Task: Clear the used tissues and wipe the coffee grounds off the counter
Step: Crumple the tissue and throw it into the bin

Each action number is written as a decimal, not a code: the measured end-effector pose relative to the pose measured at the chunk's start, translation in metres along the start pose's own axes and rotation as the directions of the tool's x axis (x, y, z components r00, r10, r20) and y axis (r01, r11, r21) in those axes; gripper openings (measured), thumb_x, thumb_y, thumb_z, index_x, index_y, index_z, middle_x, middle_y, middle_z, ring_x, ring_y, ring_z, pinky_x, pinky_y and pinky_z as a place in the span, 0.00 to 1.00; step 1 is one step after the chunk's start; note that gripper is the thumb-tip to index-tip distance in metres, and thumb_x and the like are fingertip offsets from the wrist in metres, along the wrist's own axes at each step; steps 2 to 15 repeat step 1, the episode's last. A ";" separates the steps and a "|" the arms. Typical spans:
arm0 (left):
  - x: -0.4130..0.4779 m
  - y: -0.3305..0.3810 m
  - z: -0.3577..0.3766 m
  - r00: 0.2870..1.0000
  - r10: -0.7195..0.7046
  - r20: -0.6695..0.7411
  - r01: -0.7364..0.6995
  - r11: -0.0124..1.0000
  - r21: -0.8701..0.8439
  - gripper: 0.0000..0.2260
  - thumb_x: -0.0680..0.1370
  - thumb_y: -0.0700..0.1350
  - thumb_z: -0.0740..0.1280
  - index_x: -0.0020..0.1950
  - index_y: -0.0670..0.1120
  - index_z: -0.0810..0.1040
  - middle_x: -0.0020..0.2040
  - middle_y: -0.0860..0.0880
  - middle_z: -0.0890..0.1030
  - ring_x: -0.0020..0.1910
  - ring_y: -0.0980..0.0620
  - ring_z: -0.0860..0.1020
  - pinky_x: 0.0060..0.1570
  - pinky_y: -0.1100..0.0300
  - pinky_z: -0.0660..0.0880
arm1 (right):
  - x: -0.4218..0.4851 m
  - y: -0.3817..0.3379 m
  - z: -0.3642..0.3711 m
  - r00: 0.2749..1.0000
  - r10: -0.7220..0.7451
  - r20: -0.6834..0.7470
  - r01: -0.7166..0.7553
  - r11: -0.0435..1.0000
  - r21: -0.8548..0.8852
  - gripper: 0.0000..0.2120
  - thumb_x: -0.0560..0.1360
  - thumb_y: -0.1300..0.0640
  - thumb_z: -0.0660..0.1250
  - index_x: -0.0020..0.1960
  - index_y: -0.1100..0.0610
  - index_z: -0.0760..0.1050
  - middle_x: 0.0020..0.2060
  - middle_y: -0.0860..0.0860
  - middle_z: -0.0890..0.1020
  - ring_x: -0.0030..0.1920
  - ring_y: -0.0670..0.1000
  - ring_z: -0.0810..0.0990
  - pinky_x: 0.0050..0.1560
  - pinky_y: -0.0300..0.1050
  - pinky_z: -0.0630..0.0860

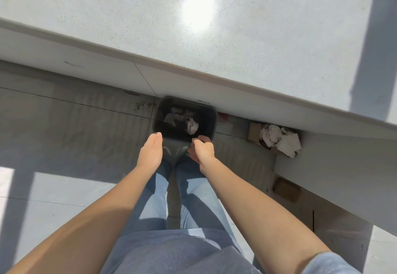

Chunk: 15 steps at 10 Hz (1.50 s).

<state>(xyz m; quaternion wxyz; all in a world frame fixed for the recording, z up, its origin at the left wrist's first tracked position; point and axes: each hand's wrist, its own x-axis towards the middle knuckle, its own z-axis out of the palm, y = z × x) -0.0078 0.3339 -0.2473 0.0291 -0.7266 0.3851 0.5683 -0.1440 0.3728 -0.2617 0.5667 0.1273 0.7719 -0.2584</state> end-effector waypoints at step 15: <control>-0.012 -0.002 -0.003 0.998 0.065 0.004 -0.065 0.989 0.136 0.21 0.82 0.54 0.48 0.70 0.48 0.68 0.68 0.45 0.73 0.66 0.43 0.70 0.66 0.49 0.63 | -0.012 0.013 -0.004 0.992 -0.121 0.046 0.128 0.971 -0.201 0.18 0.78 0.56 0.61 0.67 0.52 0.68 0.51 0.50 0.79 0.56 0.54 0.78 0.62 0.52 0.75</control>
